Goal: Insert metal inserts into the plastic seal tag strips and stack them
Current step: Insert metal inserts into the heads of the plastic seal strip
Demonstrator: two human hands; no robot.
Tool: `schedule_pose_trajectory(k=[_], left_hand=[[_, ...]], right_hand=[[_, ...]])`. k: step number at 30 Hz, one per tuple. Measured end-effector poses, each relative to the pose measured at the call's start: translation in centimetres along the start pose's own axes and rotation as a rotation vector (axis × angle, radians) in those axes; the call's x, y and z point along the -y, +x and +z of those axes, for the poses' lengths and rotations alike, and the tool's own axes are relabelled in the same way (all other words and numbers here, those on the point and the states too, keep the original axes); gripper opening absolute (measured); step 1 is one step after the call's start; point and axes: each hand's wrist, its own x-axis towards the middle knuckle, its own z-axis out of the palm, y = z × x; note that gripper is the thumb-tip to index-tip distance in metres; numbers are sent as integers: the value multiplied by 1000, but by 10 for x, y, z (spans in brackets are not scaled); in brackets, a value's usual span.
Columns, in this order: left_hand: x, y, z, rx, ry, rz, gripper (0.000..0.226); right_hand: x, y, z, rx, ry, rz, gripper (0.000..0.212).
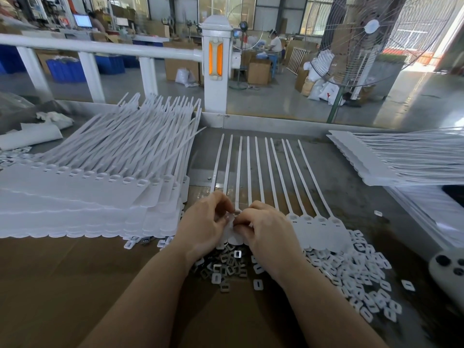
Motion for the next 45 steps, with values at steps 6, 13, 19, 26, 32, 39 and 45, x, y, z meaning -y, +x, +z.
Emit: schedule_pose_trajectory(k=[6,13,19,26,32,39,45], left_hand=[[-2,-1,-1,14,-5,-5,29],[-1,-1,-1,20,11,-16,28],[-2,-1,-2,19,18,-29,29],[-1,1,1,-59,122,-45,28],[3,1,2,-119,157,-105,24],[4,1,2,-111,157,-128,25],[6,2,4,-121,179,-117,24]], right_hand=[[-1,1,-2,37,-19,23,16],[-2,1,-2,60,-36,33,13],[-2,1,-6,62,-69,28,18],[-1,1,-4,64,-146,5,17],[-3,-1,-9,79,-63,68,19],[0,0,-9,71,-41,90,12],[-1,0,-6,135,-142,63,23]])
